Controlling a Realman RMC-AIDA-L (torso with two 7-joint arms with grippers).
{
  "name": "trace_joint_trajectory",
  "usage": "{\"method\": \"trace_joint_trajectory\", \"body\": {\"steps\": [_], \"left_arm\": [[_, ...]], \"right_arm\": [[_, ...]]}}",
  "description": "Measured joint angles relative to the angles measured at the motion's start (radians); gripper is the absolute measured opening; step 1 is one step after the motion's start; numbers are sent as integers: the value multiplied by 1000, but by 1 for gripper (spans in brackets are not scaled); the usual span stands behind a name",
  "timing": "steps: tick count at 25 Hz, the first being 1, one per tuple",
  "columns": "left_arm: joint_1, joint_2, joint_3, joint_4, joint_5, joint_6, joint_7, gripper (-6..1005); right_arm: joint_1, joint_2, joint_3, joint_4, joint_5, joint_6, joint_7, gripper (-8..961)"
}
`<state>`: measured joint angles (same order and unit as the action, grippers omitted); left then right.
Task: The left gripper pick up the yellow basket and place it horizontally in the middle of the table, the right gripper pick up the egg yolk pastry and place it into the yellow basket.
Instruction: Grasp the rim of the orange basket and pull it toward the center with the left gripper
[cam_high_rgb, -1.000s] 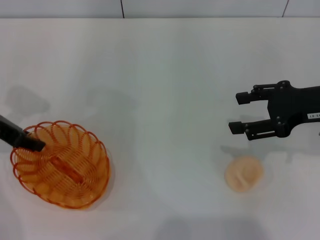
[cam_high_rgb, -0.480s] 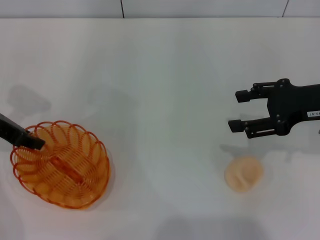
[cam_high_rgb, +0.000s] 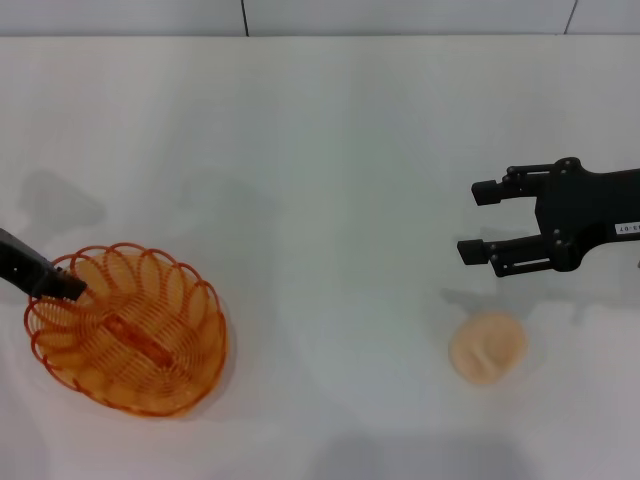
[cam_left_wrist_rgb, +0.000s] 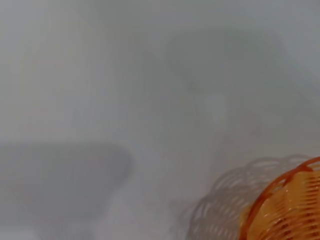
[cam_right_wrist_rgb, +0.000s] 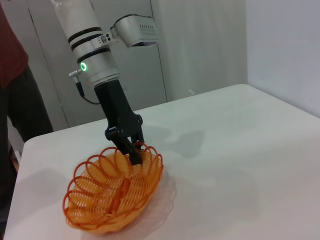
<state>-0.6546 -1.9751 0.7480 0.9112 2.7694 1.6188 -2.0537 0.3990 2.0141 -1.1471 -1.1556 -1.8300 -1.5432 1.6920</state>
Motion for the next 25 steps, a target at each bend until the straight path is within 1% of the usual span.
{"method": "trace_joint_trajectory", "body": {"steps": [7,13,18,25], "left_arm": [[-4,-1,0,12,-26,20,2,141],[-14,0,-6,21,-135,36,-19,125],[-31,-13,-5,25,-157,26,-80,93],[-53,-33,0,26,-177,0,-196,91]], "right_arm": [[1,-1,1,0,0,2,0,747],[1,-2,1,0,1,9,0,746],[2,-1,2,1,3,14,0,746],[3,-3,4,1,25,26,0,744]]}}
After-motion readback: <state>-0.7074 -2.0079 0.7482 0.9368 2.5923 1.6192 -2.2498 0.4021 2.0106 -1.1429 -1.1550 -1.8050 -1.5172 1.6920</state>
